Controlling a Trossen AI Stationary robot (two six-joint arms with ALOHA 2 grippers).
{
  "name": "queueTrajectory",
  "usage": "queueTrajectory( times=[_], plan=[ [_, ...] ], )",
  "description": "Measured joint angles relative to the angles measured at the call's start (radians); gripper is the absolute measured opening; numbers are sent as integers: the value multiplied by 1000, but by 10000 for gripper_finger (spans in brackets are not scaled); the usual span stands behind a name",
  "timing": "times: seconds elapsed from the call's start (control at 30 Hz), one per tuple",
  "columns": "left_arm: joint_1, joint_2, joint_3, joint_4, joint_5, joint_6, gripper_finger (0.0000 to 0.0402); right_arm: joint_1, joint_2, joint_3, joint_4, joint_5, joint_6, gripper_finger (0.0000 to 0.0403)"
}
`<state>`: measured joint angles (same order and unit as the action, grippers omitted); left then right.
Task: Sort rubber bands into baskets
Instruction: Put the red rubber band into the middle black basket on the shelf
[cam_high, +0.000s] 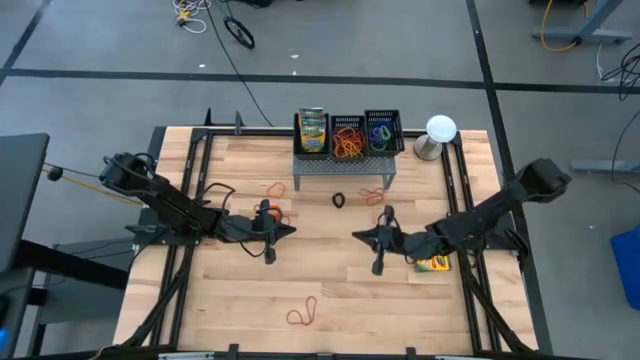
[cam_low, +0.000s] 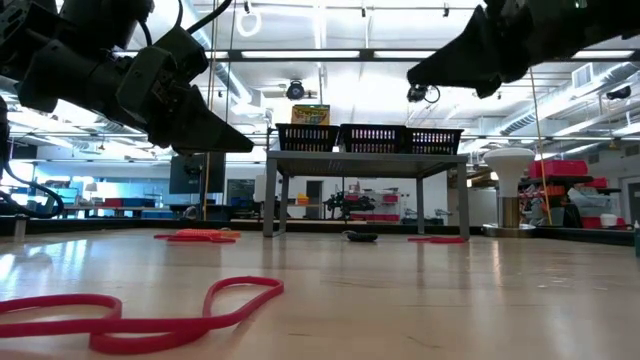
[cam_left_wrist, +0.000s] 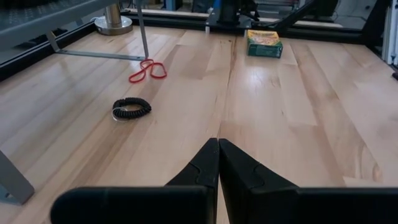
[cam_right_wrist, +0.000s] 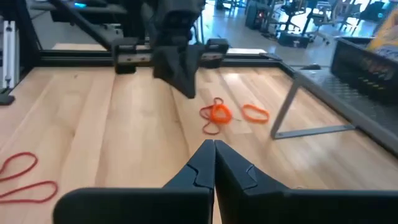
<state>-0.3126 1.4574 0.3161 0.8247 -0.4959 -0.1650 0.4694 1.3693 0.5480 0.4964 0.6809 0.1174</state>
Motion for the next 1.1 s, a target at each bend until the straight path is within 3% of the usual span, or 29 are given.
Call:
queueTrajectory(
  times=[0.43,1.0,1.1],
  plan=[
    [0,0,0,16,-1,0,14,23,206,0,254,-53,-2,6],
    [13,0,1,61,0,-9,14,9,214,0,255,-55,-27,15],
    [19,0,1,37,39,-20,14,9,214,0,253,-55,-26,17]
  ],
)
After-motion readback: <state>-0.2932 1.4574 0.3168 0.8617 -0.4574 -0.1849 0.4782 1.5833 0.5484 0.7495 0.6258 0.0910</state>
